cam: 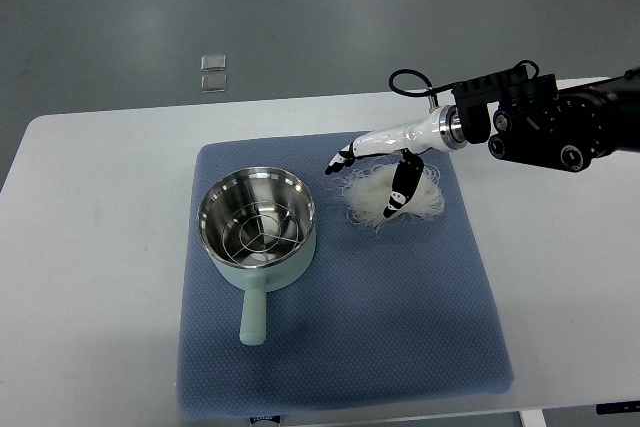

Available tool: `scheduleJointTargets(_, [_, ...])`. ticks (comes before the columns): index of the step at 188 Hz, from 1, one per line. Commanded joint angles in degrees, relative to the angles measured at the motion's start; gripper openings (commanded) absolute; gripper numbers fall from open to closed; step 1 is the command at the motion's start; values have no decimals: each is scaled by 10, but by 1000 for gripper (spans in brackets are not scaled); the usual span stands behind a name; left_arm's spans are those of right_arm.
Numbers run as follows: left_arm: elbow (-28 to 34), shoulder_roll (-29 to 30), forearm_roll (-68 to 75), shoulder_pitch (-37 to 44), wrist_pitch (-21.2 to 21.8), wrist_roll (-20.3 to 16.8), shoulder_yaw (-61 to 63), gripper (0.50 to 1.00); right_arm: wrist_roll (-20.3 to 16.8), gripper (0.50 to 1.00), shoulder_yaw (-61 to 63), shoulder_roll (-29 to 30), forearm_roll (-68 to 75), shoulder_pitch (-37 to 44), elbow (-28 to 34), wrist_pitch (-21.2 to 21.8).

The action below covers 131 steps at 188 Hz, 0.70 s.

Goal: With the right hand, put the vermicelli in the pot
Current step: 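Move the right hand over the white vermicelli bundle and lower it, then close the right hand fingers around the vermicelli bundle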

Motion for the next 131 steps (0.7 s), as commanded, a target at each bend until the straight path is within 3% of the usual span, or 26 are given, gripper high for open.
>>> scheduleJointTargets(1, [-1, 0, 0, 0, 0, 0, 0, 1000, -15, 889, -4, 6, -3, -8, -4, -25])
scheduleJointTargets(40, [-1, 0, 0, 0, 0, 0, 0, 1000, -42, 876, -41, 6, -9, -11, -5, -62])
scheduleJointTargets(106, [0, 0, 0, 0, 0, 0, 1, 1000, -55, 876, -64, 17, -39, -20, -14, -64])
scheduleJointTargets(131, [-1, 0, 0, 0, 0, 0, 1, 1000, -55, 844, -64, 27, -40, -35, -30, -66])
